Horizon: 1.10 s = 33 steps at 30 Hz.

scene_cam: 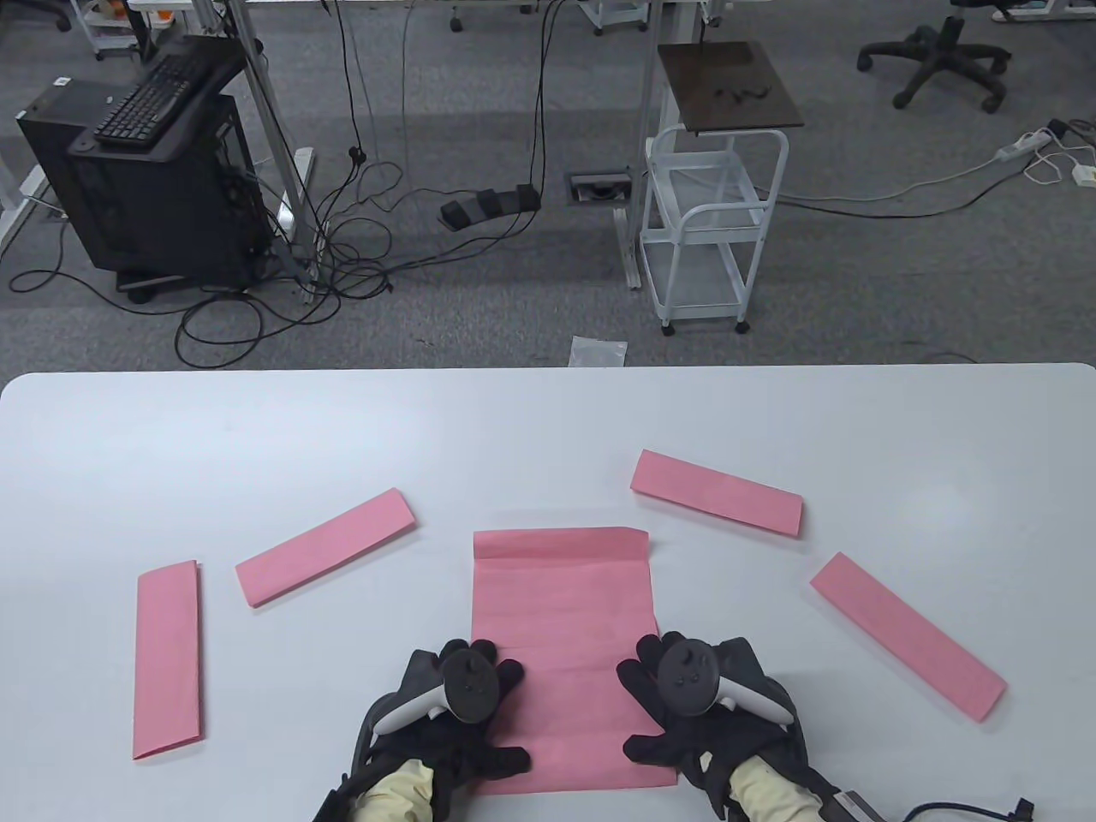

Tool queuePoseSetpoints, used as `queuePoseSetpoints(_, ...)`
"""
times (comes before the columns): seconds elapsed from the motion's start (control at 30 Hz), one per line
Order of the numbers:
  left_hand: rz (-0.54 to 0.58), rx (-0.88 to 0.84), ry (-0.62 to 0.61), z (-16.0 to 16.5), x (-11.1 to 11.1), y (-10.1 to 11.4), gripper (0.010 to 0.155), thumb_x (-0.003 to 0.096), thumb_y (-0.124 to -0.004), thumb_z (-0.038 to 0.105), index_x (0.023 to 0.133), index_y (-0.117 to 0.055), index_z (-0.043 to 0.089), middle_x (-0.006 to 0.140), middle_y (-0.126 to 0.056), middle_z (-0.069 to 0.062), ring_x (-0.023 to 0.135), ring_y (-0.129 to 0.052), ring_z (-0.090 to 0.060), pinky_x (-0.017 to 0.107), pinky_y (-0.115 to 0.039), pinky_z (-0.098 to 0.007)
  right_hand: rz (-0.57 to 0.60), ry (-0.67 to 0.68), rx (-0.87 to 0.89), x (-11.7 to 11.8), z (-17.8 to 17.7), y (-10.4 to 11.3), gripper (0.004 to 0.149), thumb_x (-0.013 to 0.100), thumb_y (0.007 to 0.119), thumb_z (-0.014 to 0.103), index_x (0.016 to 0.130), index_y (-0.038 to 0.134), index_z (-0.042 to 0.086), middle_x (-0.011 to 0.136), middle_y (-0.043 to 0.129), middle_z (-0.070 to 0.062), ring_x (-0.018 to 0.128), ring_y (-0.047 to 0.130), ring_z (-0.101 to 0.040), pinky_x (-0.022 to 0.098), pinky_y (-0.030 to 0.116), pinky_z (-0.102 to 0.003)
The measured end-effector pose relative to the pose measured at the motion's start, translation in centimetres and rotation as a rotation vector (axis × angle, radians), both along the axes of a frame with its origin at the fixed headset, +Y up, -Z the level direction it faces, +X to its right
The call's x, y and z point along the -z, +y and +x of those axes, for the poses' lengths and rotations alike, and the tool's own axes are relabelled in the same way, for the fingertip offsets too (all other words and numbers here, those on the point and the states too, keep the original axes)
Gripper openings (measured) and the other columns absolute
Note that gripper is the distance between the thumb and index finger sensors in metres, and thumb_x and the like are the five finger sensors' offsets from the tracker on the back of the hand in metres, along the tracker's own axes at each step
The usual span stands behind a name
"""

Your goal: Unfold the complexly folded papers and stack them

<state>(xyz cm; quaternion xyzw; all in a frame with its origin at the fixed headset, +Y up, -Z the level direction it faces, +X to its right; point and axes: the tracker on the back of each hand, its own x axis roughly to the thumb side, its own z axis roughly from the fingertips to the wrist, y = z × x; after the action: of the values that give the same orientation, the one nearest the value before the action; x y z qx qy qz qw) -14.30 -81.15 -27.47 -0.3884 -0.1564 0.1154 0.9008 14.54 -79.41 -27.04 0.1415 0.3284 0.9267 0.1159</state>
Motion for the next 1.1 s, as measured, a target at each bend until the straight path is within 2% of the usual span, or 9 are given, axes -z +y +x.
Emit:
queuePoseSetpoints(0.2,-0.012,-0.025,0.014,0.1,0.2,0.3,0.094,0.0453,-0.065,0.067,0.098,0.009,0.043,0.098,0.031,0.013,0.090,0.033,-0.022,0.058,0.018,-0.052,-0.019,-0.014,0.044,-0.1,0.2,-0.6,0.076,0.049,0.064,0.055,0.105,0.014,0.042,0.113,-0.004,0.013,0.101,-0.013,-0.014,0.067,-0.011,-0.049)
queuePoseSetpoints(0.3,0.031,0.008,0.047,1.3,0.0,1.9,0.084,0.0520,-0.058,0.065,0.105,0.001,0.038,0.106,0.023,0.002,0.096,0.023,-0.033,0.062,0.011,-0.059,-0.027,-0.022,0.055,-0.2,0.3,-0.7,0.076,0.049,0.064,0.055,0.104,0.014,0.043,0.112,-0.005,0.015,0.100,-0.014,-0.013,0.067,-0.011,-0.049)
queuePoseSetpoints(0.43,0.097,0.007,-0.086,5.1,-1.1,2.9,0.079,0.0554,-0.056,0.060,0.106,0.000,0.037,0.106,0.023,0.005,0.096,0.025,-0.031,0.063,0.011,-0.059,-0.037,-0.030,0.066,-0.2,0.3,-0.8,0.076,0.049,0.064,0.055,0.104,0.013,0.043,0.111,-0.007,0.016,0.099,-0.016,-0.012,0.067,-0.011,-0.049)
queuePoseSetpoints(0.57,0.036,0.033,-0.132,7.3,-1.3,1.4,0.081,0.0552,-0.057,0.060,0.105,0.002,0.036,0.106,0.023,0.004,0.096,0.025,-0.031,0.062,0.011,-0.058,-0.045,-0.037,0.078,-0.3,0.3,-0.8,0.076,0.049,0.064,0.055,0.104,0.013,0.043,0.111,-0.008,0.017,0.099,-0.017,-0.011,0.067,-0.012,-0.048)
queuePoseSetpoints(0.63,0.021,0.055,-0.135,6.8,-1.0,1.0,0.082,0.0519,-0.056,0.064,0.100,0.008,0.041,0.101,0.028,0.010,0.095,0.028,-0.028,0.062,0.012,-0.058,-0.040,-0.036,0.074,-0.3,0.3,-0.8,0.076,0.049,0.064,0.056,0.104,0.012,0.043,0.111,-0.008,0.017,0.099,-0.017,-0.011,0.067,-0.012,-0.049)
queuePoseSetpoints(0.7,0.027,0.066,-0.101,5.8,-0.6,1.1,0.083,0.0509,-0.059,0.063,0.100,0.005,0.043,0.103,0.024,0.014,0.096,0.026,-0.027,0.063,0.013,-0.058,-0.043,-0.038,0.077,-0.3,0.3,-0.9,0.076,0.049,0.063,0.056,0.104,0.012,0.044,0.110,-0.009,0.017,0.099,-0.017,-0.011,0.067,-0.012,-0.048)
queuePoseSetpoints(0.8,0.009,0.143,-0.061,2.8,0.0,1.5,0.086,0.0487,-0.060,0.064,0.099,0.007,0.044,0.103,0.025,0.015,0.096,0.026,-0.027,0.062,0.013,-0.058,-0.053,-0.041,0.084,-0.3,0.4,-0.9,0.076,0.049,0.063,0.056,0.103,0.012,0.044,0.110,-0.009,0.018,0.098,-0.018,-0.010,0.066,-0.013,-0.047)
queuePoseSetpoints(0.97,-0.026,0.144,0.072,-2.0,0.5,1.5,0.088,0.0463,-0.063,0.063,0.097,0.007,0.047,0.102,0.025,0.019,0.096,0.027,-0.026,0.062,0.013,-0.058,-0.056,-0.043,0.084,-0.3,0.4,-0.9,0.076,0.049,0.063,0.056,0.103,0.011,0.044,0.110,-0.010,0.019,0.098,-0.018,-0.010,0.066,-0.013,-0.047)
queuePoseSetpoints(1.1,-0.031,0.114,0.086,-2.5,0.5,1.3,0.088,0.0458,-0.063,0.063,0.097,0.007,0.047,0.100,0.026,0.019,0.095,0.028,-0.026,0.063,0.013,-0.058,-0.059,-0.045,0.086,-0.2,0.4,-0.9,0.076,0.049,0.063,0.056,0.103,0.011,0.045,0.109,-0.010,0.019,0.098,-0.019,-0.009,0.066,-0.014,-0.047)
